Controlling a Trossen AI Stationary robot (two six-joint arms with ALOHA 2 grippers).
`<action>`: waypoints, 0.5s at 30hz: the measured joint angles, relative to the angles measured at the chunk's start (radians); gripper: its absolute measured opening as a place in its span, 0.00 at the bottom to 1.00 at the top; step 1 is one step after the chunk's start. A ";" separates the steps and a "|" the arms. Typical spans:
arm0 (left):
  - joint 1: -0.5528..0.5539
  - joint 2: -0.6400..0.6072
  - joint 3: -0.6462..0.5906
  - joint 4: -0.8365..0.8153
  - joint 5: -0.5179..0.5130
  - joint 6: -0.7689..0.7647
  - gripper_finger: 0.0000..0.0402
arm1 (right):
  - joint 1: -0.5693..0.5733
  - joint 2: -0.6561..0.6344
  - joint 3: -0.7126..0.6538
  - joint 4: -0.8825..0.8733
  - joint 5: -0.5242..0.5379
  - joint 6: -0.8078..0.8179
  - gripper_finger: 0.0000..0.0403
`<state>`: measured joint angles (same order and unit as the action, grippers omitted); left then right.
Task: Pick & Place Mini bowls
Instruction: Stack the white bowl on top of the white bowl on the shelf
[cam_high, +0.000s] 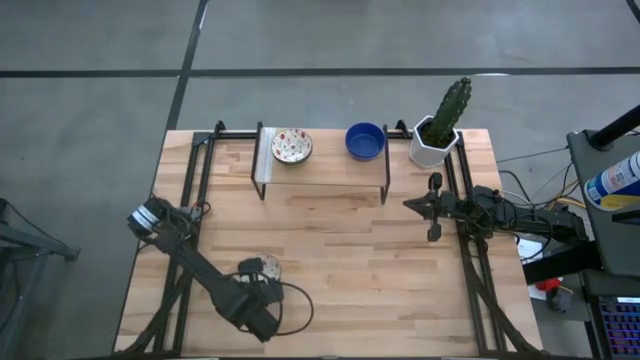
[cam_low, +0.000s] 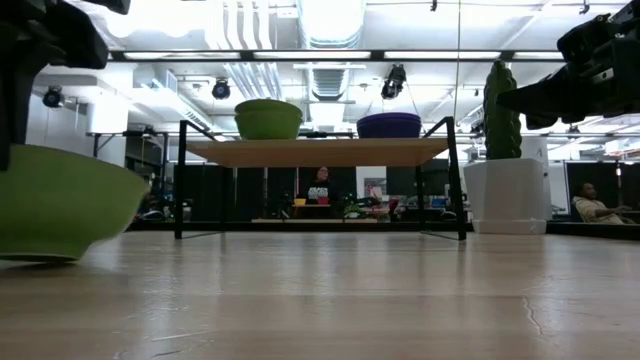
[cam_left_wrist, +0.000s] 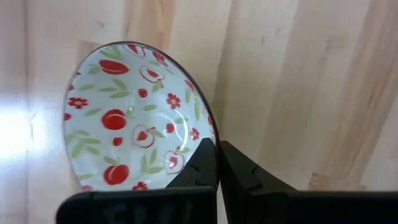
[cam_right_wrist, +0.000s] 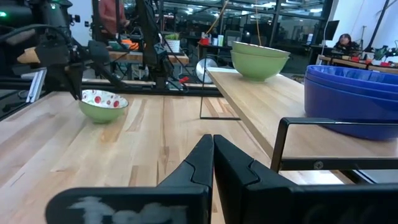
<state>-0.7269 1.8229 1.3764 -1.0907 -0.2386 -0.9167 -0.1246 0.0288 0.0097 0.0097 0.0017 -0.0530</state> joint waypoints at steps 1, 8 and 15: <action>0.002 0.000 0.007 -0.011 -0.005 0.001 0.00 | 0.000 0.000 0.000 0.000 0.000 -0.001 0.02; 0.016 0.001 0.035 -0.051 -0.022 0.024 0.00 | 0.000 0.000 0.000 0.000 0.000 0.000 0.02; 0.031 0.001 0.075 -0.116 -0.059 0.049 0.00 | 0.000 0.000 0.000 0.000 0.000 -0.002 0.02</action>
<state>-0.6964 1.8242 1.4511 -1.2069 -0.2979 -0.8680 -0.1246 0.0288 0.0097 0.0097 0.0017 -0.0547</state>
